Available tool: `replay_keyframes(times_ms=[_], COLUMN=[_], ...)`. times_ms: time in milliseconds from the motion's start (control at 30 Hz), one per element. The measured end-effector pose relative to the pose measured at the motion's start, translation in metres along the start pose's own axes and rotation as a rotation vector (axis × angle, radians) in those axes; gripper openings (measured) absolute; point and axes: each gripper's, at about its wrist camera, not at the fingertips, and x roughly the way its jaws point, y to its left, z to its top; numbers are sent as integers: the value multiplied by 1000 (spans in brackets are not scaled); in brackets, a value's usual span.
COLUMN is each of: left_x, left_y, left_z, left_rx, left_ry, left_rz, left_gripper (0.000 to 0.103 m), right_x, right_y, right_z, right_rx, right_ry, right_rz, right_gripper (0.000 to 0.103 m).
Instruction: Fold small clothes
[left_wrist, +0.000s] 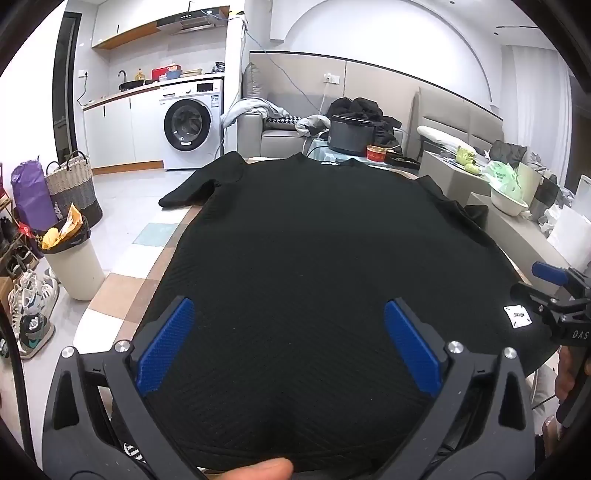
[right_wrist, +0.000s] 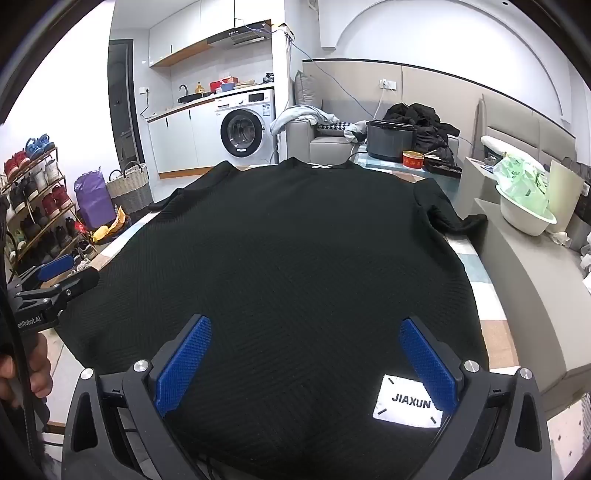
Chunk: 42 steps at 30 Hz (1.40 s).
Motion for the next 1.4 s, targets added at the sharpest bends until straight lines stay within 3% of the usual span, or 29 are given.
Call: replay_keyframes(times_ms=[1400], left_x=[4], left_y=[0], left_z=[0], left_rx=[4], left_ry=[8], left_rz=[12], left_gripper=[102], right_x=[2], right_y=[2], right_z=[-2], right_rx=[22], right_ry=[-1], right_rz=[5], right_gripper=[103])
